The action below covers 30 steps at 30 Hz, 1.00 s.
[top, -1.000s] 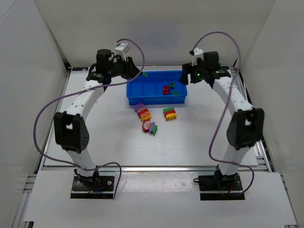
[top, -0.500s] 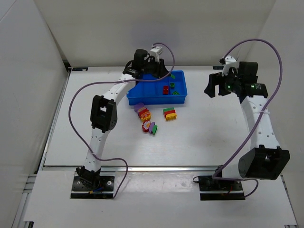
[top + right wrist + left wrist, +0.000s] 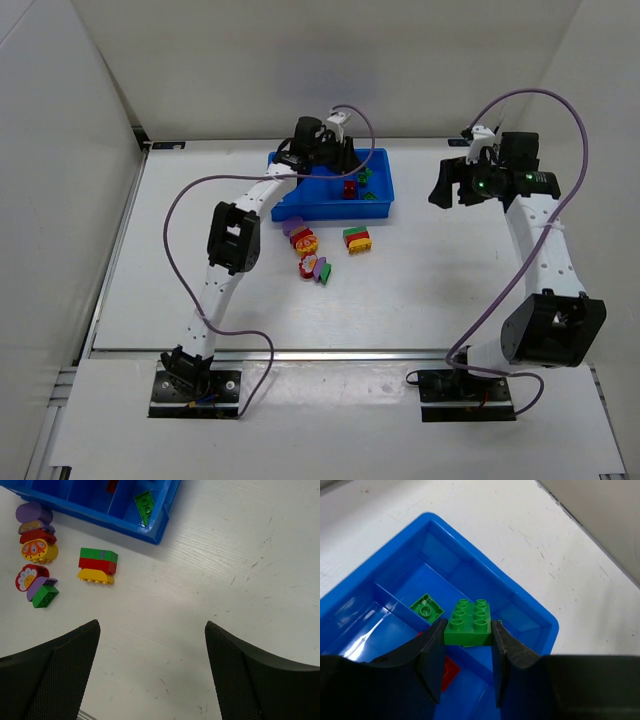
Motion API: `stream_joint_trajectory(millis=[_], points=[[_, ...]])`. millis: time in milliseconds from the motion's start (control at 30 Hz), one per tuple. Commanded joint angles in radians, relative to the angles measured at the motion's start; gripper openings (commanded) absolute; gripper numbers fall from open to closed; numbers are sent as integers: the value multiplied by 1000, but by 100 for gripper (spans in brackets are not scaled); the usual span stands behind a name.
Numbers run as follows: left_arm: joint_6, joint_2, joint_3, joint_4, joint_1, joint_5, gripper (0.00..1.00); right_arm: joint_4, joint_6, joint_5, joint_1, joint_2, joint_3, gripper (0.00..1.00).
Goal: Sort the legos into containers by color
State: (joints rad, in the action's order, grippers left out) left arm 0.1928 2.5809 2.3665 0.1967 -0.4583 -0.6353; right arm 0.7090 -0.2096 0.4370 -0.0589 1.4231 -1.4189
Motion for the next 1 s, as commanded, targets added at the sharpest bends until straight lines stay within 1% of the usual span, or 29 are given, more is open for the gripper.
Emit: stream_joint_trajectory(millis=[0, 67, 133, 167, 200, 233, 333, 367, 433, 467, 567, 600, 667, 700, 733, 767, 800, 833, 867, 900, 933, 967], points=[[-6, 10, 60, -11, -31, -3, 28, 29, -7, 34, -4, 23, -46, 88], [-6, 27, 80, -8, -42, 5, 34, 35, -34, 45, -1, 23, -45, 89], [-6, 30, 83, -2, -46, 38, 44, 41, -80, 42, 16, 28, -49, 89], [-3, 27, 83, 1, -48, 46, 47, 40, -88, 37, 25, 27, -49, 90], [6, 27, 82, 1, -48, 54, 49, 35, -93, 32, 33, 23, -46, 94], [5, 18, 82, 4, -48, 69, 56, 30, -83, 37, 34, 19, -43, 98], [-1, -1, 77, 1, -45, 80, 66, 4, -16, 35, 37, 22, -43, 99], [-1, -19, 77, 1, -42, 80, 70, 3, 31, 40, 36, 23, -49, 99], [-7, -34, 82, 1, -37, 74, 74, 1, 49, 63, 36, 19, -46, 99], [-7, -53, 82, 4, -33, 69, 79, 4, 46, 92, 33, 19, -48, 99], [-19, -97, 95, 20, -26, 54, 83, 38, -38, 173, 25, 25, -66, 99], [-26, -110, 111, 53, -19, 54, 84, 56, -53, 195, 34, 25, -72, 99], [-56, -157, 115, 93, -11, 62, 88, 63, -88, 224, 45, 11, -71, 99], [-62, -209, 114, 130, 4, 63, 93, 70, -115, 259, 53, -1, -65, 99], [-65, -238, 111, 148, 12, 63, 96, 69, -138, 249, 97, -10, -49, 99], [-64, -270, 100, 164, 24, 62, 99, 70, -205, 235, 128, -21, -31, 99], [-56, -341, 83, 174, 39, 46, 99, 78, -243, 205, 195, -41, 10, 99], [-50, -378, 35, 173, 78, 31, 99, 66, -299, 184, 232, -53, 35, 99], [-23, -416, 7, 168, 101, 13, 99, 60, -318, 166, 308, -64, 61, 99], [-10, -491, -27, 170, 124, -13, 99, 53, -336, 137, 344, -79, 105, 99], [-1, -530, -85, 175, 171, -21, 99, 46, -338, 129, 376, -81, 124, 99], [8, -566, -125, 175, 194, -29, 100, 37, -324, 120, 439, -79, 138, 99]])
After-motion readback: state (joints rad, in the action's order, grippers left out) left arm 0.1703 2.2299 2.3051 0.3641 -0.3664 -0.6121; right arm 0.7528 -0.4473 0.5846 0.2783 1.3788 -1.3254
